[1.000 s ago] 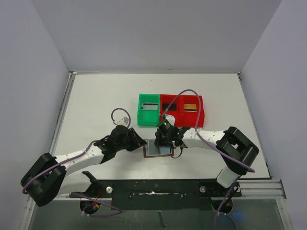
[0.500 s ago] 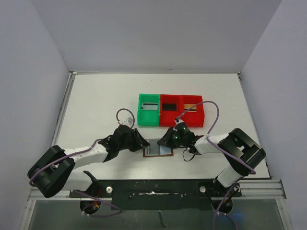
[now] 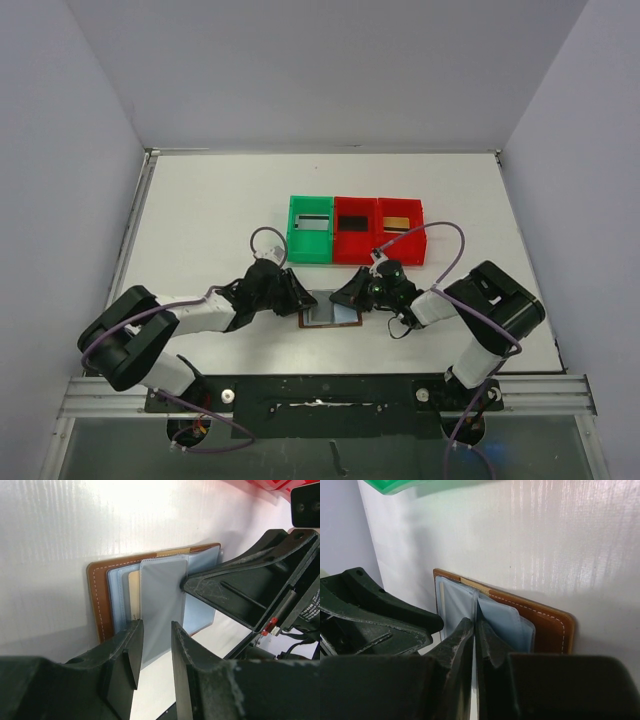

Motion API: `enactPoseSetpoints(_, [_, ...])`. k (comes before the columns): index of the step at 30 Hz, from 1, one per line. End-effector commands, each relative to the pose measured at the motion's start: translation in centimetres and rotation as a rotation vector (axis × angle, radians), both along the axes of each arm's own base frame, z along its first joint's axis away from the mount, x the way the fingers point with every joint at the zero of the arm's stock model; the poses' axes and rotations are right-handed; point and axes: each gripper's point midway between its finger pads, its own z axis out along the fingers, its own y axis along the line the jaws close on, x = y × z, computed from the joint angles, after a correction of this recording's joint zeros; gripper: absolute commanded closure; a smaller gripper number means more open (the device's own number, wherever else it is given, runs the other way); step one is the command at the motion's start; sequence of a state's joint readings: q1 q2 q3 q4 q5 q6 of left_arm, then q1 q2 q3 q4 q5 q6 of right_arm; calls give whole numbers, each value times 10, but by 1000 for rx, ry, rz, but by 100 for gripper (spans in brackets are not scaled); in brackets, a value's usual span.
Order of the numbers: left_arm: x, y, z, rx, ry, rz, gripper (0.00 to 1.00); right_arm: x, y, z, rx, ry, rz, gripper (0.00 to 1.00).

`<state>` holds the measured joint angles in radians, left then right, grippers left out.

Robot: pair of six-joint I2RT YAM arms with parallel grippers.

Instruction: Take the credit cards out of the card holder

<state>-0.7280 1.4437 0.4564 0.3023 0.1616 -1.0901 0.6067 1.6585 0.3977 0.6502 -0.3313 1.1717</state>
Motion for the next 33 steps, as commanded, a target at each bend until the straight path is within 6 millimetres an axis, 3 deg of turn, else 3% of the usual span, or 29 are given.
enactPoseSetpoints(1, [20,-18,23,-68,-88,-24,72,-21,-23,-39,-107,112,-11,100])
enactPoseSetpoints(9, [19,-6,8,-1,-57,11,72,-21,-23,-40,-97,117,-12,94])
enactPoseSetpoints(13, [22,0,10,32,-76,31,71,-21,-24,-43,-104,132,-14,80])
enactPoseSetpoints(16, [26,1,13,53,-87,27,70,-22,-26,-46,-119,140,-12,76])
enactPoseSetpoints(23, [29,0,15,53,-94,25,70,-22,-27,-50,-141,148,-4,97])
enactPoseSetpoints(33, [27,-6,15,20,-80,-15,70,-24,-25,-48,-72,154,-7,100])
